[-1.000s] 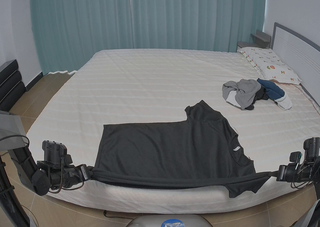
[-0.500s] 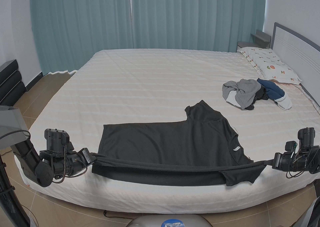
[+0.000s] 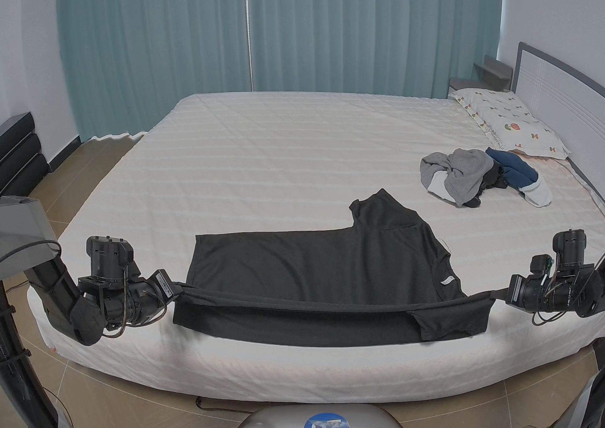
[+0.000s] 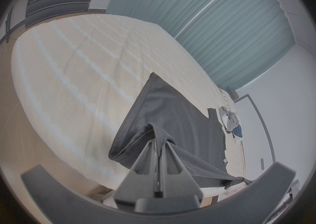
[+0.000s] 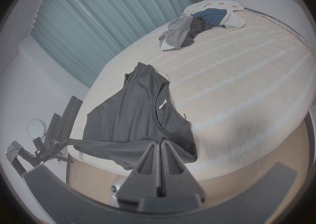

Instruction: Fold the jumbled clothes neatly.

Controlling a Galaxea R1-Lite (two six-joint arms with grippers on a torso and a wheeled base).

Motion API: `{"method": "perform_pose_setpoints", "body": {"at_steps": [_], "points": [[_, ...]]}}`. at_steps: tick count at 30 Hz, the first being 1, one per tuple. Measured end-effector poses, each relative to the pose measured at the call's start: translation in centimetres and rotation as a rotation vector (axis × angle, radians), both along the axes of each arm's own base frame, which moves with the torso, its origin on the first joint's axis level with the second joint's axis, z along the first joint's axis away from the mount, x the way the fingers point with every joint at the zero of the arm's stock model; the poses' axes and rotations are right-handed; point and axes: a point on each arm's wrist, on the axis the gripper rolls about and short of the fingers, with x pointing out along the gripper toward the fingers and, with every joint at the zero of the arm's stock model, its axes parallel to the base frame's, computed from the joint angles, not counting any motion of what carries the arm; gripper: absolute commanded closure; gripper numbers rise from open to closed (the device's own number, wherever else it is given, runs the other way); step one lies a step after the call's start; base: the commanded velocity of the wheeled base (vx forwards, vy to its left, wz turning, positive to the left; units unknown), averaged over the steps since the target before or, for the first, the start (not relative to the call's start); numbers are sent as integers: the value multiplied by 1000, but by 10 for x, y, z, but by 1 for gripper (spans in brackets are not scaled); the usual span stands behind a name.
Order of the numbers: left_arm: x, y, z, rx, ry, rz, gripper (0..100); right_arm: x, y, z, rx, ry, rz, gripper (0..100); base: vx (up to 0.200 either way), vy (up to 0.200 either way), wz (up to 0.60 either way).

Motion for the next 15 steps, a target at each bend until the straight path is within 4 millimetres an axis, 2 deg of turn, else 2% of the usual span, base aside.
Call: {"method": "perform_pose_setpoints", "body": {"at_steps": [15], "points": [[25,-2,-17,-50,33,51,100,37,-1,-11,81,18,-54,100,0,0,0]]}}
